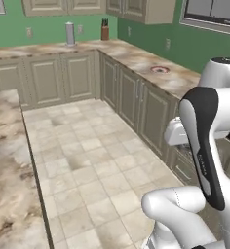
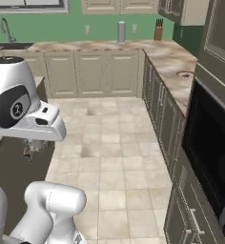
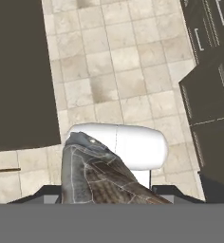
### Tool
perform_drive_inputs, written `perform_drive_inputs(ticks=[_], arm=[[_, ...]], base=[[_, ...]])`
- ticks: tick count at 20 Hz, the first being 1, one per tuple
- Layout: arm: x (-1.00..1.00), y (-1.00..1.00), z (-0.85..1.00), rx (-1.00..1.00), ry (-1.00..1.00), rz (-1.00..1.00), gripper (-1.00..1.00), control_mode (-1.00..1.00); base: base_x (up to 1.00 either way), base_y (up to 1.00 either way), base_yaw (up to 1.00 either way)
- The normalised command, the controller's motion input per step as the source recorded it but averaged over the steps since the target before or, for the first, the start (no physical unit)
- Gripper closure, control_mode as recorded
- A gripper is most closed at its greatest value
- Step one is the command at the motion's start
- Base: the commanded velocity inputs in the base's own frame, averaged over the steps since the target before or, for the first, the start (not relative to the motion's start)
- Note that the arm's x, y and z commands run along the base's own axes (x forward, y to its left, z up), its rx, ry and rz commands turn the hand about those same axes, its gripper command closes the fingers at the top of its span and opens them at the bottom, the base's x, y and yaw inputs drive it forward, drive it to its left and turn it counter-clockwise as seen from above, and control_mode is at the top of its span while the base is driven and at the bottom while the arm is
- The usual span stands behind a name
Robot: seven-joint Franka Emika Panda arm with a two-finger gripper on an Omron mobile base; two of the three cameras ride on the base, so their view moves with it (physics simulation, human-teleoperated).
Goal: Pick fish from the fridge and place it on the plate on the counter.
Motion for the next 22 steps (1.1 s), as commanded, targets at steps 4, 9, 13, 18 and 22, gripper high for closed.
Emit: perform_drive_inputs(ticks=[4,9,13,18,22], arm=[[0.00,0.00,0.00,0.00,0.00,0.00,1.00,1.00],[0.00,0.00,0.00,0.00,0.00,0.00,1.00,1.00],[0.00,0.00,0.00,0.00,0.00,0.00,1.00,1.00],[0.00,0.00,0.00,0.00,0.00,0.00,1.00,1.00],[0.00,0.00,0.00,0.00,0.00,0.00,1.00,1.00]], base=[[1.00,-0.59,0.27],[1.00,-0.29,0.08],[1.00,0.00,-0.02],[1.00,0.10,-0.07],[1.00,0.00,-0.37]])
